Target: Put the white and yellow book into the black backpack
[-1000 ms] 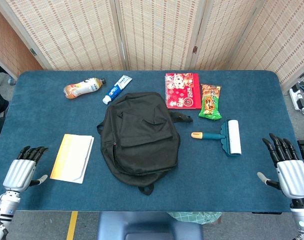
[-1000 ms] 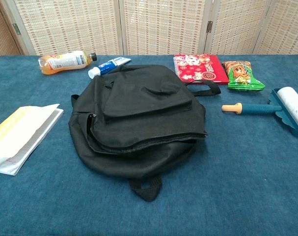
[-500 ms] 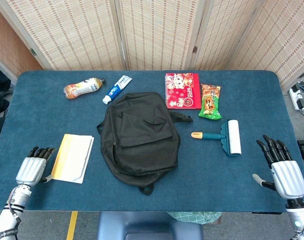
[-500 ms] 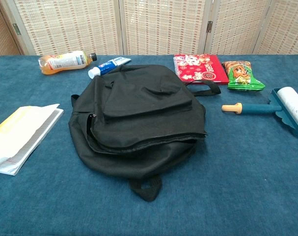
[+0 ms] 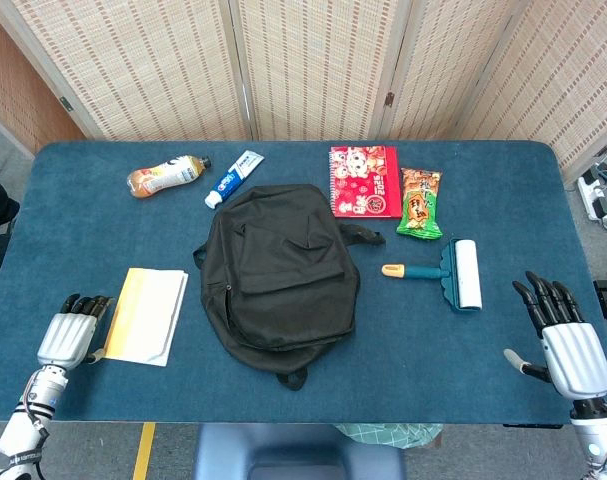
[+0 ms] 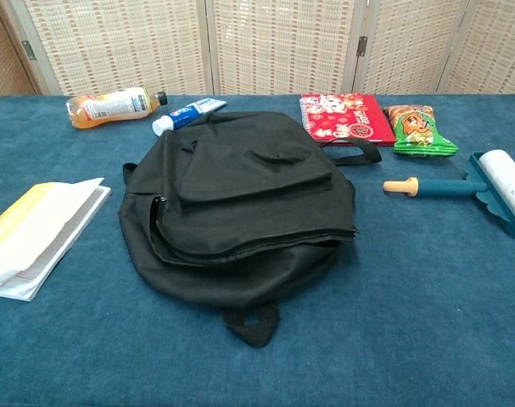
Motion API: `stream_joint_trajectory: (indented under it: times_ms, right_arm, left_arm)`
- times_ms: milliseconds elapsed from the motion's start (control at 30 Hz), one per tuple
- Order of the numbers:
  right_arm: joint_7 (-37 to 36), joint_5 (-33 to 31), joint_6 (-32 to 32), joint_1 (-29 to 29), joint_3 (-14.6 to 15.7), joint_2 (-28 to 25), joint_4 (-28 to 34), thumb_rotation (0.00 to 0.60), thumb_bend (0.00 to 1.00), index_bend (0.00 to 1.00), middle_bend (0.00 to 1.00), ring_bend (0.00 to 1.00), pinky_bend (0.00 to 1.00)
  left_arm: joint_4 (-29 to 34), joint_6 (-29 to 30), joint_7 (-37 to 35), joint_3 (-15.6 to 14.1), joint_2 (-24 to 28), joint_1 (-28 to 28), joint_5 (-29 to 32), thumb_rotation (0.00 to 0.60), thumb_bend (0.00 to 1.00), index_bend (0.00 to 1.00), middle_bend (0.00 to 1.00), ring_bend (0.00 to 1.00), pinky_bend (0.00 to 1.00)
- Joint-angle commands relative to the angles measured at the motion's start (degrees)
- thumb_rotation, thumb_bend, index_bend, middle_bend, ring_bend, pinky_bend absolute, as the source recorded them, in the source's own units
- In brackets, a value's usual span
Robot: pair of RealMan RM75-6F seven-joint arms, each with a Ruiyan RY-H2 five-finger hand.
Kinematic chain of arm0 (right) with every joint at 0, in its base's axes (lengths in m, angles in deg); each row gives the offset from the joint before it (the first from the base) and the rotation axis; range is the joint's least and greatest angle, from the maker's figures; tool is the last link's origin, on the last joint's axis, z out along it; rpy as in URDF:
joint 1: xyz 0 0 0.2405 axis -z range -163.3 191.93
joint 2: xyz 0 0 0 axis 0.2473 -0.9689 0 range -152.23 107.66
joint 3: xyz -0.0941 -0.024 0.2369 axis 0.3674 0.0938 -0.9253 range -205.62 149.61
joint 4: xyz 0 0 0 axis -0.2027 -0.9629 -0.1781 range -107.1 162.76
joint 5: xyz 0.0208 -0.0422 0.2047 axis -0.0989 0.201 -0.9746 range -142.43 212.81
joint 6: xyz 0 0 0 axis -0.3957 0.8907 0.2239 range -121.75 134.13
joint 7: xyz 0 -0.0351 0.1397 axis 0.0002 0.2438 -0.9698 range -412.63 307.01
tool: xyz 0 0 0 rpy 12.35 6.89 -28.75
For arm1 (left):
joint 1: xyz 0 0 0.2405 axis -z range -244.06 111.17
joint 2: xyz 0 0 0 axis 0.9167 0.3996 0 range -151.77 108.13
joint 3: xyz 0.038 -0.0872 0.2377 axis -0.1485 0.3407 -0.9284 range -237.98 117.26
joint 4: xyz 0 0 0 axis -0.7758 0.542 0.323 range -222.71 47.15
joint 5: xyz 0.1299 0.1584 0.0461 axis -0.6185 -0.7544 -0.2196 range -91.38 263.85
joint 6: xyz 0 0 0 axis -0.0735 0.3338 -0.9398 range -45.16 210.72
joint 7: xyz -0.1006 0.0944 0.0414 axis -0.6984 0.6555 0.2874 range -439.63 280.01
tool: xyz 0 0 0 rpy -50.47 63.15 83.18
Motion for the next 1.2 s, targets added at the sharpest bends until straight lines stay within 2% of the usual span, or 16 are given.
stream_joint_trajectory:
  times_ms: [33,433,633,800,933,1100,1200]
  right_arm:
    - [-0.1,0.0,0.1,0.0,0.0,0.0,0.0,0.600,0.13,0.00,0.02,0.06,0.06]
    - [-0.7,-0.3,0.7,0.5,0.0,-0.2,-0.3,0.600,0.13,0.00,0.02,0.06,0.06]
    - [-0.9,-0.1,0.6,0.4,0.0,-0.2,-0.3,0.600,0.14,0.00,0.02,0.06,0.06]
    - [-1.1,0.4,0.5,0.2,0.1,-0.4,-0.1,0.600,0.13,0.00,0.02,0.06,0.06]
    - [-0.9,0.7,0.3,0.0,0.2,-0.3,0.2,0.600,0.13,0.00,0.02,0.06,0.06]
    - [-0.7,0.9,0.1,-0.1,0.3,-0.3,0.6,0.600,0.13,0.00,0.02,0.06,0.06]
    - [-0.6,1.0,0.3,-0.1,0.3,-0.4,0.8,0.600,0.13,0.00,0.02,0.06,0.06]
  left_arm:
    - [0.9,-0.1,-0.3,-0.3,0.0,0.3,-0.5,0.600,0.20,0.18,0.20,0.19,0.14]
    - [7.3,0.3,1.3,-1.4,0.7,2.4,-4.1,0.600,0.20,0.18,0.20,0.19,0.14]
    - [7.2,3.7,-2.4,-1.4,1.0,2.7,-7.2,0.600,0.20,0.19,0.21,0.20,0.15]
    - [0.3,7.2,-5.7,-2.6,1.3,2.7,-11.3,0.600,0.22,0.20,0.21,0.21,0.16]
    - [-8.6,10.0,-10.8,-4.7,-0.2,2.9,-15.3,0.600,0.27,0.22,0.21,0.21,0.16]
    - [-19.0,13.5,-15.6,-6.4,-3.8,2.9,-18.4,0.600,0.23,0.23,0.21,0.21,0.16]
    - [-22.7,14.4,-18.1,-6.8,-5.6,2.7,-18.8,0.600,0.21,0.24,0.22,0.21,0.17]
